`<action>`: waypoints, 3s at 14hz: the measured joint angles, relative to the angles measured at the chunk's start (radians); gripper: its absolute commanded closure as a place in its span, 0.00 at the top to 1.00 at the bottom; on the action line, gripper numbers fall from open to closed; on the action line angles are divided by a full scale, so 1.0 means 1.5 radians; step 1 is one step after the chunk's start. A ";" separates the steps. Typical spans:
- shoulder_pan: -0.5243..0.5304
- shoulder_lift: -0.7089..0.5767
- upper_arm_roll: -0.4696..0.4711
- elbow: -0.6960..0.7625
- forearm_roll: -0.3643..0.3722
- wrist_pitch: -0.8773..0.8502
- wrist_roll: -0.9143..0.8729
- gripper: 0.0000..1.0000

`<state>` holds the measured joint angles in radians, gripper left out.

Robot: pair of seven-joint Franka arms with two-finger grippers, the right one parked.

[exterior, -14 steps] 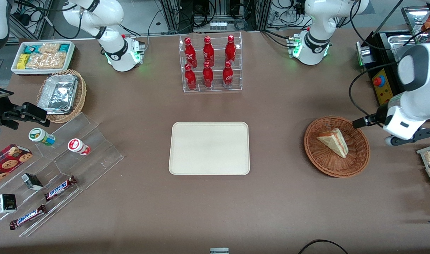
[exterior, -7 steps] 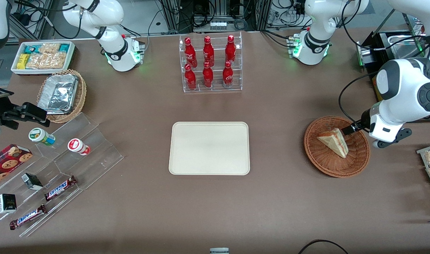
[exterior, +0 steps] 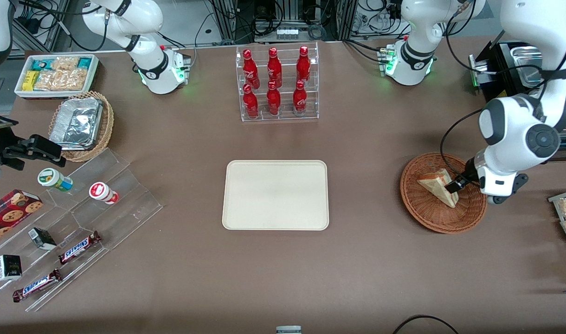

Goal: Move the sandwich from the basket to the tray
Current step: 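Lower the open left gripper over the sandwich in the basket, then close the left gripper on the sandwich and lift it, then carry the sandwich with the left gripper over the cream tray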

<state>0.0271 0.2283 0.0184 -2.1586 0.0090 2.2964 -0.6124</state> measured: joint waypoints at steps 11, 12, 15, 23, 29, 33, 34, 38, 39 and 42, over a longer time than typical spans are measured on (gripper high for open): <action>-0.010 0.066 -0.007 -0.014 -0.030 0.071 -0.011 0.61; -0.010 0.069 -0.007 -0.016 -0.030 0.071 -0.011 0.54; -0.010 0.066 -0.007 -0.015 -0.030 0.058 -0.008 0.38; -0.054 -0.006 -0.018 0.099 -0.029 -0.123 0.088 0.30; -0.178 0.032 -0.026 0.161 -0.030 -0.124 0.139 0.30; -0.271 0.091 -0.028 0.209 -0.045 -0.123 0.139 0.30; -0.294 0.110 -0.029 0.224 -0.062 -0.119 0.139 0.30; -0.362 0.183 -0.028 0.290 -0.081 -0.102 0.131 0.30; -0.369 0.199 -0.029 0.304 -0.081 -0.101 0.131 0.30; -0.406 0.248 -0.029 0.343 -0.085 -0.093 0.114 0.30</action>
<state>-0.5818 0.5996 -0.0245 -1.6438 -0.1181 2.1563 -0.4420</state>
